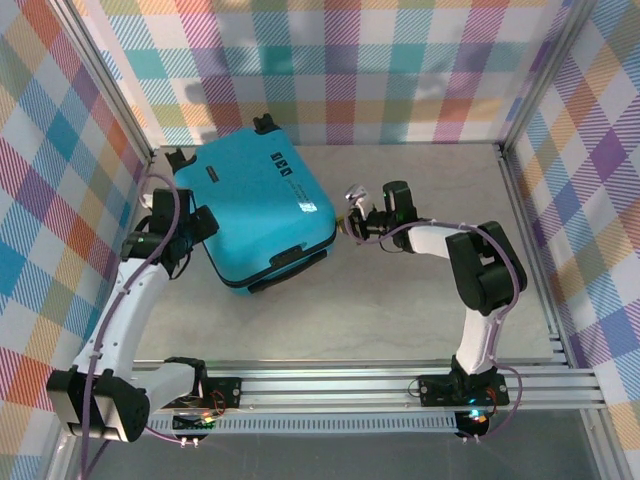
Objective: Pack the luggage
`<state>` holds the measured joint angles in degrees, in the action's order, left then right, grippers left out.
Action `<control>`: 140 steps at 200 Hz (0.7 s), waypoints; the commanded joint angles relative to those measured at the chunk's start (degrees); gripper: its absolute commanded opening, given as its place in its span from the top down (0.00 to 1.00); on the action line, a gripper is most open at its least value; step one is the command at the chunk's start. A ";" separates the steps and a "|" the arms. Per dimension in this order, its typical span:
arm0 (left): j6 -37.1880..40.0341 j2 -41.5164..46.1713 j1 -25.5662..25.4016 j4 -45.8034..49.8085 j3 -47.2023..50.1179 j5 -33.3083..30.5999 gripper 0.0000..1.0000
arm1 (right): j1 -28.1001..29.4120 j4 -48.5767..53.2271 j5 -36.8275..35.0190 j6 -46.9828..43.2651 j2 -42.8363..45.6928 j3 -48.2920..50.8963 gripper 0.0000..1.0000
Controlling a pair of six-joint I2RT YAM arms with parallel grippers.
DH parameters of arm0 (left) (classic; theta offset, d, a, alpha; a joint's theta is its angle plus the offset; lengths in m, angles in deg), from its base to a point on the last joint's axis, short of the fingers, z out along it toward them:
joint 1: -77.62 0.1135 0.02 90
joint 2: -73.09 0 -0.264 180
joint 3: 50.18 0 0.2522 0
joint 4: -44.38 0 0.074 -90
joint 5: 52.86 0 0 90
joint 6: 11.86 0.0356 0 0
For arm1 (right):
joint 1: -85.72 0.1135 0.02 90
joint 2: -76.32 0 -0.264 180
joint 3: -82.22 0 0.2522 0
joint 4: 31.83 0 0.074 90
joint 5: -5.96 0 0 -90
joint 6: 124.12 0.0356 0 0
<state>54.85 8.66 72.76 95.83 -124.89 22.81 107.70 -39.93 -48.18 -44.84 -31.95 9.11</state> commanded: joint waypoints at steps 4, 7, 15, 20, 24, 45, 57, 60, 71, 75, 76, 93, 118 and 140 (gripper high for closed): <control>2.01 -2.42 1.84 -9.69 2.06 11.04 0.12 | 0.85 -2.86 1.32 0.81 3.13 1.83 1.00; 2.09 -2.57 1.99 -10.21 2.06 11.52 0.12 | 0.95 -3.02 1.32 0.87 3.29 2.00 1.00; 2.55 -3.31 2.46 -10.96 1.91 12.68 0.12 | 1.34 -3.14 1.23 0.88 3.65 2.51 1.00; 3.08 -3.87 2.72 -11.56 1.73 13.28 0.12 | 1.58 -3.25 1.16 0.88 3.91 2.86 1.00; 3.37 -4.42 2.92 -11.94 1.58 13.64 0.12 | 1.81 -3.34 1.01 0.88 4.14 3.08 1.00; 4.08 -7.51 4.87 -14.97 0.87 15.72 0.13 | 3.71 -3.96 0.08 0.72 5.48 4.74 1.00; 4.04 -9.70 5.97 -17.03 0.33 17.22 0.13 | 4.87 -3.97 -0.61 0.59 6.24 5.52 1.00; 4.12 -10.32 6.22 -17.60 0.00 17.71 0.13 | 5.21 -4.02 -0.73 0.54 6.37 5.72 1.00; 4.69 -12.52 7.00 -18.49 -1.63 18.90 0.13 | 6.56 -4.15 -1.84 0.18 7.14 6.53 1.00; 5.04 -13.35 7.08 -18.47 -2.45 19.08 0.14 | 7.01 -4.21 -2.05 0.17 7.38 6.87 1.00; 5.11 -13.53 7.16 -18.46 -2.66 19.12 0.14 | 7.15 -4.22 -2.08 0.17 7.46 6.96 1.00; 6.16 -15.95 7.50 -17.75 -6.16 19.42 0.14 | 9.36 -4.76 -2.98 0.01 8.59 8.14 1.00; 7.61 -15.82 7.59 -14.77 -11.11 17.59 0.15 | 12.22 -5.29 -4.16 -0.05 10.22 9.50 1.00; 7.57 -12.92 6.68 -12.83 -13.75 18.27 0.15 | 13.61 -6.36 -4.58 0.85 11.15 10.72 1.00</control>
<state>60.51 -7.88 80.52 80.75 -134.66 38.33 118.21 -42.66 -57.45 -43.99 -23.60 18.66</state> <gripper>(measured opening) 0.849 0.054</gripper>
